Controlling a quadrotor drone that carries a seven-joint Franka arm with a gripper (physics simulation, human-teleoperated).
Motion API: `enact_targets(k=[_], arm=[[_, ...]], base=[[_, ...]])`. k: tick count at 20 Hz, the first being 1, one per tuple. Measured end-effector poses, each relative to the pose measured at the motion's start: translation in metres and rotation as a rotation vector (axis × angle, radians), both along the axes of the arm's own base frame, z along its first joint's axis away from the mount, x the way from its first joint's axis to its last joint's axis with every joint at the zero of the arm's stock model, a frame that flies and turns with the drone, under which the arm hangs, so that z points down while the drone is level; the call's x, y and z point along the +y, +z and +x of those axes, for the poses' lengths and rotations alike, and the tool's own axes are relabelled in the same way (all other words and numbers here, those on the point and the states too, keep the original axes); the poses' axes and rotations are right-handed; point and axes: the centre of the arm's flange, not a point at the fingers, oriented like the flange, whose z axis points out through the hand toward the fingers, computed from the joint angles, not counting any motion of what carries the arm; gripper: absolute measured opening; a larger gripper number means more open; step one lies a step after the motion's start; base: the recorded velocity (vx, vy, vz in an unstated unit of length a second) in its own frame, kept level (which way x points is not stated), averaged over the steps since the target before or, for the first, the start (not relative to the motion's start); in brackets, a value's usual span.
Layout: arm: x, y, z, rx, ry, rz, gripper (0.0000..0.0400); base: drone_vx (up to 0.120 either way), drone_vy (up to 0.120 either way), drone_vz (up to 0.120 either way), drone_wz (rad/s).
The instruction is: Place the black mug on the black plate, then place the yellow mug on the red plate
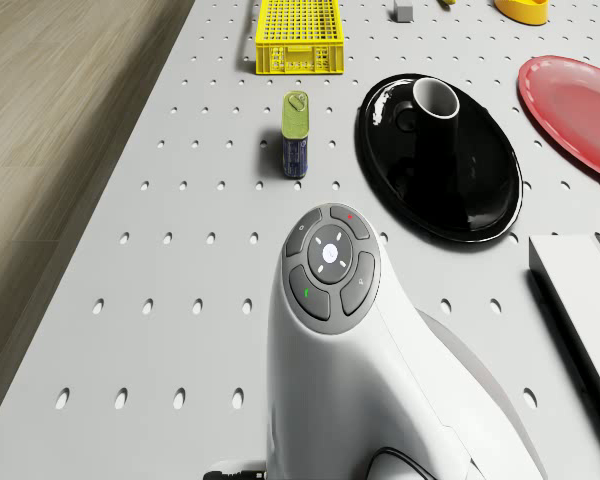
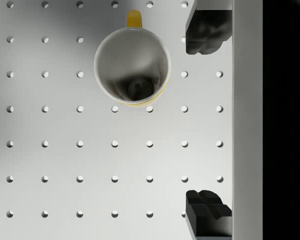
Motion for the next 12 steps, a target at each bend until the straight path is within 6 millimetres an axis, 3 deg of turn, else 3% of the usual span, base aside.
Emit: enact_targets(k=[4, 7, 12], arm=[[0.0000, 0.0000, 0.0000, 0.000, 0.000, 0.000, 0.0400], [0.0000, 0.0000, 0.0000, 0.000, 0.000, 0.000, 0.0400], [0.0000, 0.0012, 0.0000, 0.000, 0.000, 0.000, 0.0400]], base=[[-0.120, 0.070, 0.000, 0.000], [-0.120, 0.000, 0.000, 0.000], [-0.032, 0.000, 0.000, 0.000]])
